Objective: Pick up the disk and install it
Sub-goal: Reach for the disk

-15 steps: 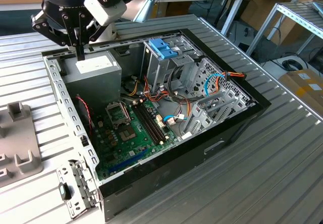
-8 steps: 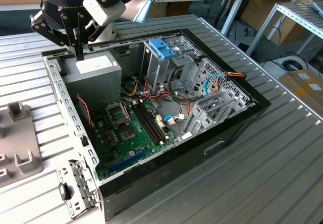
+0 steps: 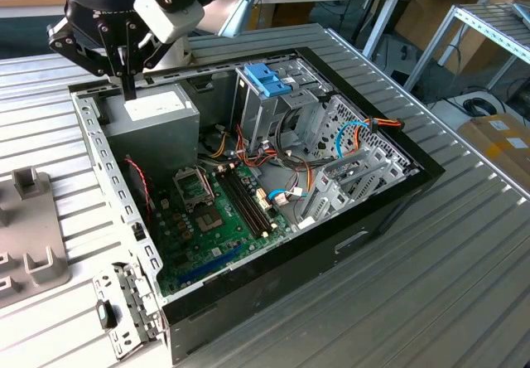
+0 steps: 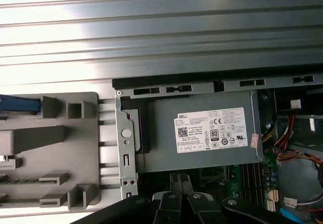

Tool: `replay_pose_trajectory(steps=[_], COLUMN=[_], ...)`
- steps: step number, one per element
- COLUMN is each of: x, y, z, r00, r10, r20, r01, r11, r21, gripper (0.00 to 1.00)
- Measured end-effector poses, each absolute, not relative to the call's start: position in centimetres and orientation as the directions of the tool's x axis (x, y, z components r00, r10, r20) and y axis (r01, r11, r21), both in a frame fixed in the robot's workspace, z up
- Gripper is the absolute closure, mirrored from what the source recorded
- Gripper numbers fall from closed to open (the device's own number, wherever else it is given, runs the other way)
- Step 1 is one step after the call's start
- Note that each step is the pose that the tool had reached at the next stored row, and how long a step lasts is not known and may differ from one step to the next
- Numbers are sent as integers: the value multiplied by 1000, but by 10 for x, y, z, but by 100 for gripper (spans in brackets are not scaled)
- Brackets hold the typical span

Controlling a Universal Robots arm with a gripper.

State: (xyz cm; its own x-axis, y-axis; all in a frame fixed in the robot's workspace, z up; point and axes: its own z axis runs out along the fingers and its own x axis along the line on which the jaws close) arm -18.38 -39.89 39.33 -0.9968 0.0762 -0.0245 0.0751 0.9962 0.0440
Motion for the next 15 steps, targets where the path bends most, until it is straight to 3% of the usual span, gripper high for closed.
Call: replay_pose_trajectory(steps=[15], x=[-187], y=[-399], z=[393], r00=[-997], r10=[76], r20=[-25], r01=[75], r11=[996], r21=[44], gripper=[90])
